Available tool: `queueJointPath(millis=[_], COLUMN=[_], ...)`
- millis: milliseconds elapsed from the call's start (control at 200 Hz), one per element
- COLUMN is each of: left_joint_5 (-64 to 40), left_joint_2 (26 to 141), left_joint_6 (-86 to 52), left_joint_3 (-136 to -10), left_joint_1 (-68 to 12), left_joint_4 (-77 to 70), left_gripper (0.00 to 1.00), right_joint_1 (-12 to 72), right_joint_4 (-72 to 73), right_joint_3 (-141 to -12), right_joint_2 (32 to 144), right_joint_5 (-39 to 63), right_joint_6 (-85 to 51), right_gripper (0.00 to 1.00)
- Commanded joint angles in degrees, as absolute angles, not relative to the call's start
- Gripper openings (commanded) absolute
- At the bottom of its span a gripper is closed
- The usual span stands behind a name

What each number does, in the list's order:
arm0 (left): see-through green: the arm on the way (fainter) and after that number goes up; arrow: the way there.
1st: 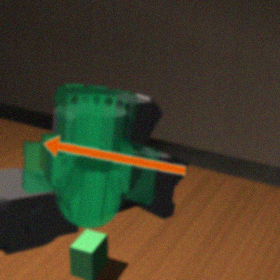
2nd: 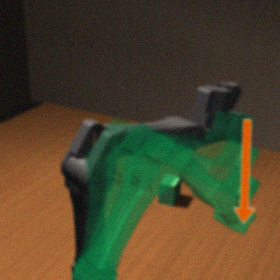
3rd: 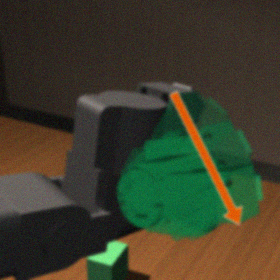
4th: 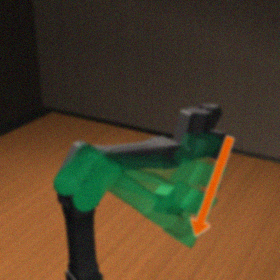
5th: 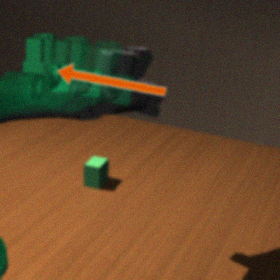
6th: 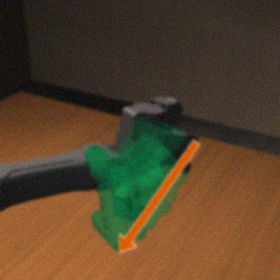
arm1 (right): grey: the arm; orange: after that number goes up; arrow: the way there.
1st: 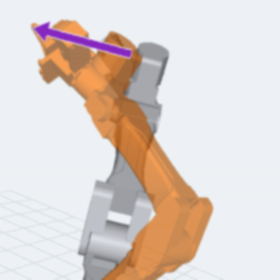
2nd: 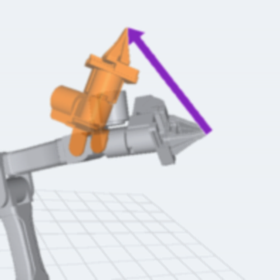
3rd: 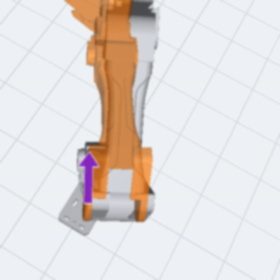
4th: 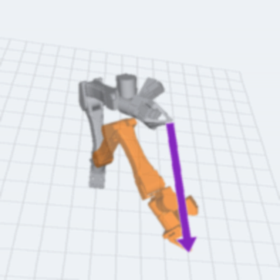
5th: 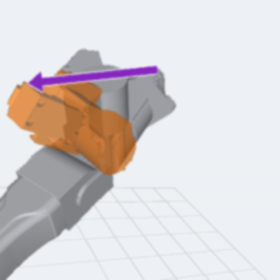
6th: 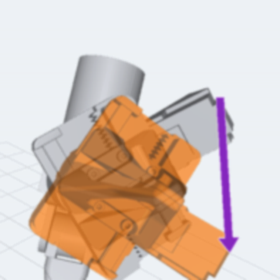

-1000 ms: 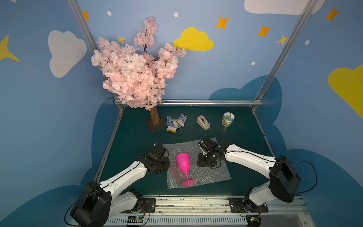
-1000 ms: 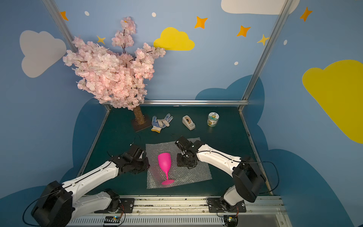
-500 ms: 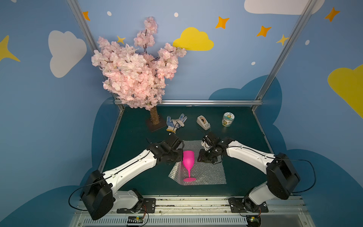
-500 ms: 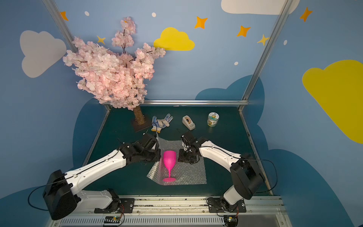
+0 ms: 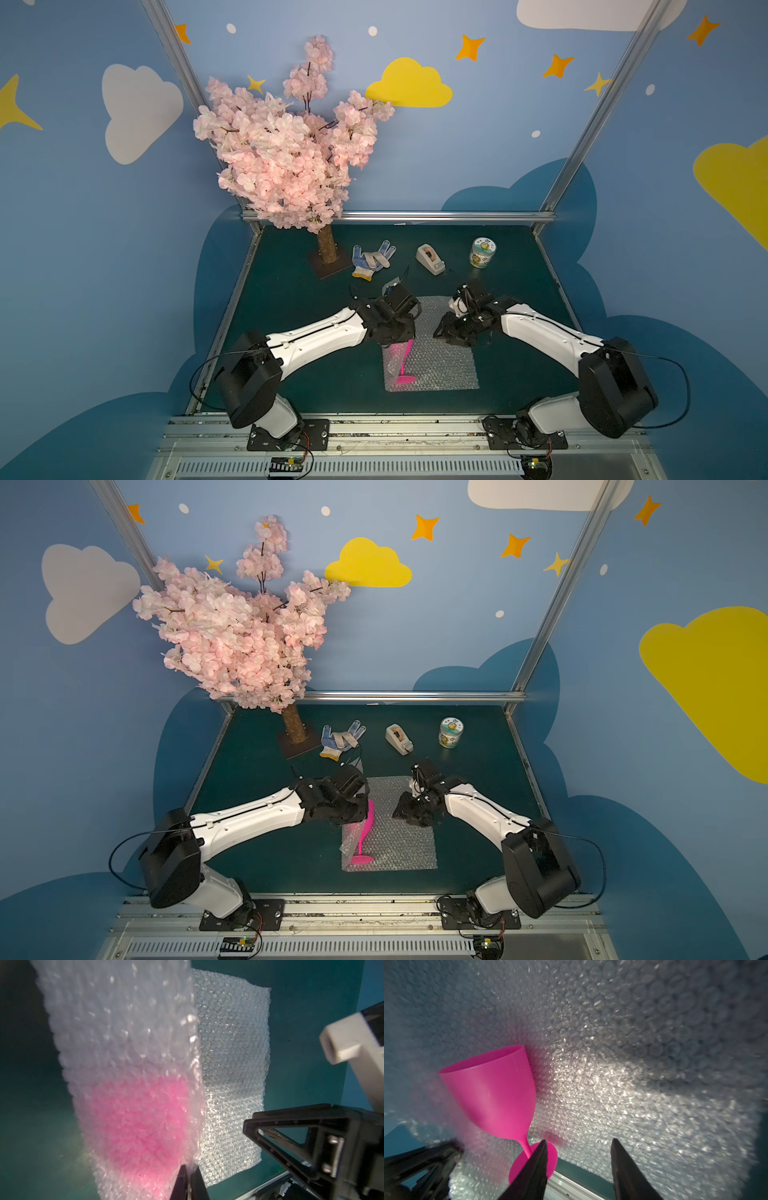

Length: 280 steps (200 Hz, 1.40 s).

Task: Wrap wine glasses in bubble wrap
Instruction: Wrap the wine glass in bubble wrap.

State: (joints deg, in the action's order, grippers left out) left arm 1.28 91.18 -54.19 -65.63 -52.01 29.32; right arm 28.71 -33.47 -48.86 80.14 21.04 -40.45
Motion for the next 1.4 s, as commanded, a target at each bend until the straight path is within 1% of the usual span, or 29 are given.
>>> queueJointPath(millis=[0, 100, 170, 275, 360, 400, 491, 611, 756, 856, 996, 1081, 1141, 1232, 1292, 1337, 1397], left_joint_5=[2.23, 4.35, 5.17, 4.71, 4.4, 4.27, 3.75, 1.98, 0.44, 0.53, 0.71, 0.6, 0.62, 1.2, 1.87, 2.38, 2.96], left_joint_2=[94.85, 98.62, 100.75, 102.71, 103.4, 103.53, 103.47, 103.54, 103.54, 103.15, 102.77, 102.57, 102.47, 101.93, 101.17, 100.46, 99.28], left_joint_6=[-54.92, -53.55, -53.09, -53.39, -53.78, -53.95, -54.88, -56.28, -56.95, -57.03, -56.91, -56.91, -57.04, -56.81, -56.32, -56.09, -55.47], left_joint_3=[-70.13, -73.62, -74.81, -75.01, -75.15, -75.15, -74.8, -73.96, -72.95, -72.63, -72.28, -71.98, -71.74, -71.24, -71.01, -70.97, -70.84], left_joint_1=[-53.83, -55.48, -56.05, -56.14, -56.14, -56.16, -56.05, -55.58, -54.96, -54.93, -54.6, -54.56, -54.54, -54.42, -54.27, -54.14, -53.9], left_joint_4=[29.0, 31.79, 32.86, 32.63, 32.07, 31.75, 31.01, 29.84, 28.11, 27.87, 27.8, 27.47, 27.47, 27.73, 28.2, 28.77, 29.17], left_gripper=[0.08, 0.08, 0.08, 0.08, 0.08, 0.08, 0.08, 0.09, 0.08, 0.08, 0.09, 0.09, 0.09, 0.11, 0.17, 0.26, 0.33], right_joint_1=[24.31, 19.78, 18.34, 20.68, 23.72, 25.29, 29.5, 34.92, 39.96, 41.93, 43.56, 43.88, 44.12, 44.07, 43.94, 43.78, 43.6], right_joint_4=[-38.08, -38.59, -36.03, -30.51, -23.31, -18.51, -12.14, -12.88, -10.09, -11.77, -9.3, -8.51, -8.22, -9.06, -10.53, -10.94, -10.06], right_joint_3=[-46.82, -44.94, -43.64, -42.06, -38.9, -35.5, -32.12, -32.37, -32.29, -33.72, -34.1, -34.51, -34.45, -34.39, -34.46, -34.35, -33.77], right_joint_2=[78.01, 76.77, 75.18, 71.71, 66.72, 64.2, 61.17, 63.22, 64.44, 66.5, 70.19, 71.8, 71.99, 71.46, 71.43, 71.69, 72.41], right_joint_5=[19.92, 19.52, 23.62, 31.39, 34.58, 35.47, 34.27, 32.09, 30.02, 28.19, 27.6, 27.69, 27.56, 26.73, 26.08, 25.76, 25.84], right_joint_6=[-38.35, -37.23, -36.33, -37.3, -43.77, -47.11, -54.09, -56.06, -58.12, -58.23, -58.87, -59.04, -59.29, -59.59, -59.5, -59.41, -59.52], right_gripper=[0.53, 0.56, 0.54, 0.49, 0.46, 0.45, 0.4, 0.39, 0.41, 0.42, 0.43, 0.36, 0.27, 0.17, 0.12, 0.1, 0.06])
